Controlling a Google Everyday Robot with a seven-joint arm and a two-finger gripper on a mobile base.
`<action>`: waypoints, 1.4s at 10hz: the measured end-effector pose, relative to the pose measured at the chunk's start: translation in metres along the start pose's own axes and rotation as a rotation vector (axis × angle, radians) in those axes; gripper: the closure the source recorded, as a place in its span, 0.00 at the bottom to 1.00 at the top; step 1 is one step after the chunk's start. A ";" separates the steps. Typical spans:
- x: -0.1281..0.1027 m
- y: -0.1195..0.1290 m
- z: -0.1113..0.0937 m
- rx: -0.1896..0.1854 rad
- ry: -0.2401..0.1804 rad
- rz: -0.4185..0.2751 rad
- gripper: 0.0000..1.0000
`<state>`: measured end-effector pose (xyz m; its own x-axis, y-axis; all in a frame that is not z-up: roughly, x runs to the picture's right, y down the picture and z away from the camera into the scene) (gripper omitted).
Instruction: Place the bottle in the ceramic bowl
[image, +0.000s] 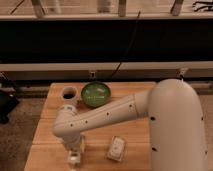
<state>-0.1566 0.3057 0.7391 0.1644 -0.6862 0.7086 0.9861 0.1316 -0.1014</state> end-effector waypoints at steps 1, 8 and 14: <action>0.007 0.001 -0.007 -0.007 0.000 0.011 0.92; 0.105 0.003 -0.051 -0.064 0.037 0.130 1.00; 0.191 -0.014 -0.098 -0.082 0.109 0.172 1.00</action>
<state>-0.1370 0.1025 0.8080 0.3272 -0.7325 0.5969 0.9413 0.1975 -0.2736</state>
